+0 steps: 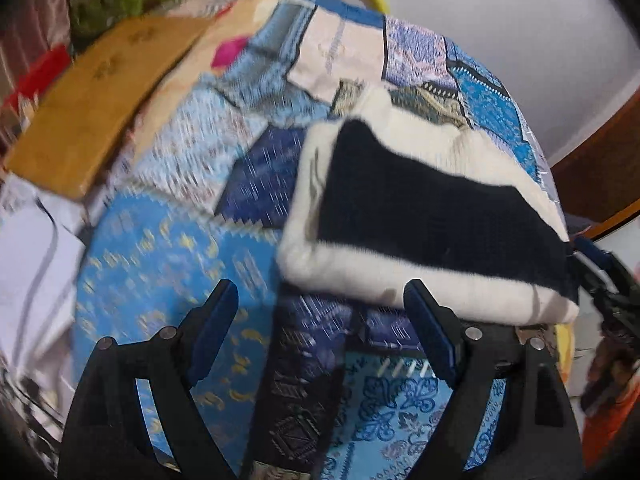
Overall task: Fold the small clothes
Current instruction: 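Open both grippers and smooth the folded sweater flat, then grasp the folded sweater edge with both grippers and lift it up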
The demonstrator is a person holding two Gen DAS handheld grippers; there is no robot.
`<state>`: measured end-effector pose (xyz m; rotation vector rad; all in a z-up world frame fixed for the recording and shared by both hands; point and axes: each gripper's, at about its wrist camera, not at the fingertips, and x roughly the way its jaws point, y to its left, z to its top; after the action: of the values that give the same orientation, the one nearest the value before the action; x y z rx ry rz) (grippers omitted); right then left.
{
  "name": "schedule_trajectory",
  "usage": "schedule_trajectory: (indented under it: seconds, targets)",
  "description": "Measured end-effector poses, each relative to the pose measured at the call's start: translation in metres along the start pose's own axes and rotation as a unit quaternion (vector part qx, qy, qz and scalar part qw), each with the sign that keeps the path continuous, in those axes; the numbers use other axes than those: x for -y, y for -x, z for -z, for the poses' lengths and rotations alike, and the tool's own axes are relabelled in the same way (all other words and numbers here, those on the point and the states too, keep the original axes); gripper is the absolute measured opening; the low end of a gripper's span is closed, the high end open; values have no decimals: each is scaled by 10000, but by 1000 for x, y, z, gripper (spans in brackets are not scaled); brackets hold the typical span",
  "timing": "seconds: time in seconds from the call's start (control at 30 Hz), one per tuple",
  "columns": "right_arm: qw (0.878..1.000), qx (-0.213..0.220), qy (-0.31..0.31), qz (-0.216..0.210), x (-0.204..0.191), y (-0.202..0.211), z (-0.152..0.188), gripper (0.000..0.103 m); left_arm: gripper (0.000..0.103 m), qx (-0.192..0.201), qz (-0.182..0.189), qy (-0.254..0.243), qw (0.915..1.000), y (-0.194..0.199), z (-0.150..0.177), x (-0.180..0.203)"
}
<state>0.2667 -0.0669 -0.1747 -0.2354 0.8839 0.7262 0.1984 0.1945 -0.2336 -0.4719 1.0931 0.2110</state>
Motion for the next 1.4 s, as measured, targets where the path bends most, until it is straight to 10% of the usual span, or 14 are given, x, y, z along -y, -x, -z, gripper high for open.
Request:
schedule_trajectory:
  seconds: [0.63, 1.0, 1.4]
  targets:
    - [9988, -336, -232, -277, 6, -35, 19, 83, 85, -580, 1348, 502, 9879, -51, -27, 13]
    - [9985, -336, -350, -258, 12, -24, 18, 82, 34, 3, 1016, 662, 9926, -55, -61, -1]
    - [9982, 22, -600, -13, 36, 19, 13, 82, 29, 806, 609, 339, 9943, 6, -86, 7]
